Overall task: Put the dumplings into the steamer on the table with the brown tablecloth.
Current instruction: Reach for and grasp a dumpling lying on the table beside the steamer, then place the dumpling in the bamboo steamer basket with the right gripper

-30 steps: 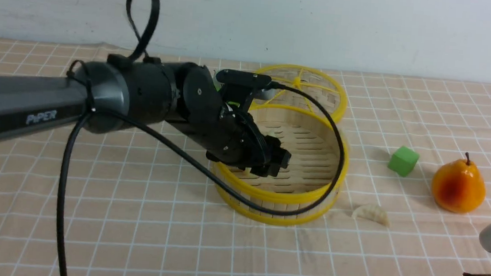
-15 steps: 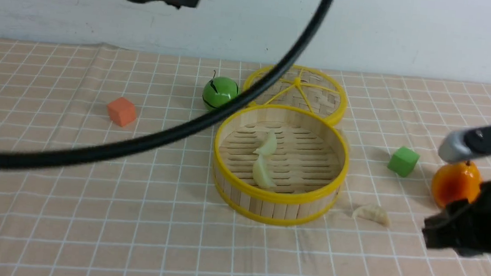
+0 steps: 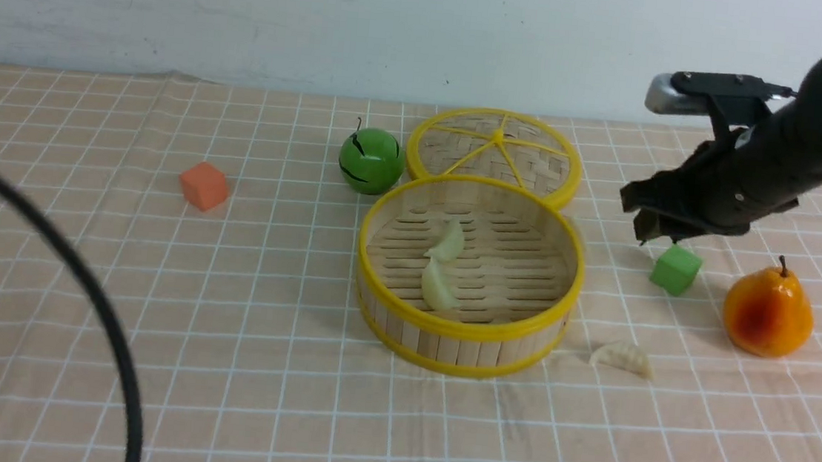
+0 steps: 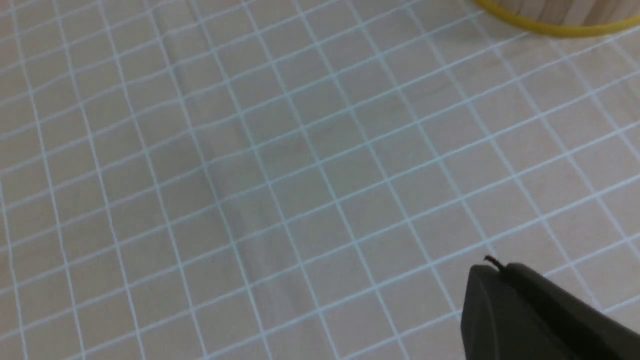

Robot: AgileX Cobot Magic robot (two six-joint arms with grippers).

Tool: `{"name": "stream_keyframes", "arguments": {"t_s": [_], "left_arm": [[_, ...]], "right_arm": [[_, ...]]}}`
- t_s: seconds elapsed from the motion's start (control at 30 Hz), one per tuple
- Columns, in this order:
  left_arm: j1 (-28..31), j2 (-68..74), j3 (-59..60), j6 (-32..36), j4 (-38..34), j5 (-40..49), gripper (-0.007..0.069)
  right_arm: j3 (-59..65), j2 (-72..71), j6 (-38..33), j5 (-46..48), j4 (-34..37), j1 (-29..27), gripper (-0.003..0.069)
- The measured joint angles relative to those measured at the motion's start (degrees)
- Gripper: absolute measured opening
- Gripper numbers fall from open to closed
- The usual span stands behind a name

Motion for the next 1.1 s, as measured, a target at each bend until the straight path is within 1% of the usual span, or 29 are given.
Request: {"name": "stream_keyframes", "arguments": {"t_s": [0.13, 0.17, 0.2, 0.27, 0.3, 0.37, 0.47, 0.57, 0.63, 0.7, 0.77, 0.83, 0.97, 1.1], "left_arm": [[0.0, -5.84, 14.57, -2.31, 5.03, -7.16, -0.0014], [0.0, -6.09, 14.57, -2.31, 5.26, -7.53, -0.0014], [0.0, -8.06, 18.91, -2.44, 6.65, -10.34, -0.0014], [0.0, -10.48, 22.88, -2.57, 8.89, -14.85, -0.0014], [0.0, -10.71, 23.14, -2.57, 9.16, -15.22, -0.0014], [0.0, -13.04, 25.6, -2.88, 11.89, -18.31, -0.0014], [0.0, -14.04, 27.31, -4.21, 14.79, -19.11, -0.0014], [0.0, -14.03, 27.97, -7.3, 17.87, -19.5, -0.0014], [0.0, -14.03, 27.97, -9.9, 19.84, -20.0, -0.0014], [0.0, -14.03, 28.01, -12.02, 21.37, -20.25, -0.0014], [0.0, -14.03, 28.03, -13.56, 22.52, -20.25, -0.0014], [0.0, -14.03, 28.03, -14.69, 23.29, -20.25, -0.0014], [0.0, -14.03, 28.14, -15.18, 23.79, -20.3, -0.0014], [0.0, -14.8, 28.14, -15.23, 24.1, -22.26, -0.0014]], "right_arm": [[-8.17, 7.85, -0.33, 0.46, 1.18, -0.23, 0.0311], [-8.85, 8.21, -0.33, 0.46, 1.24, -0.23, 0.0311], [-11.03, 10.99, -0.33, 0.28, 1.4, -0.23, 0.0323], [-13.65, 14.12, -0.33, -1.02, 1.65, -0.23, 0.0342], [-13.88, 14.39, -0.33, -1.02, 1.65, -0.23, 0.0344], [-16.4, 17.6, -0.33, -3.47, 2.51, -0.23, 0.0361], [-18.65, 20.66, -0.33, -5.92, 4.67, -0.23, 0.0365], [-19.97, 23.78, -0.92, -8.68, 7.44, -0.12, 0.0365], [-20.25, 25.57, -2.41, -10.72, 8.12, 0.21, 0.0351], [-20.34, 26.47, -4.1, -11.84, 8.32, 0.38, 0.032], [-20.56, 26.65, -5.93, -11.75, 8.47, 0.57, 0.0246], [-20.57, 26.35, -7.5, -10.8, 8.53, 0.49, 0.0195], [-20.28, 24.05, -9.07, -6.43, 8.28, 0.43, 0.0197], [-20.23, 17.18, -9.46, -2.91, 8.71, 0.5, 0.0197]]}}
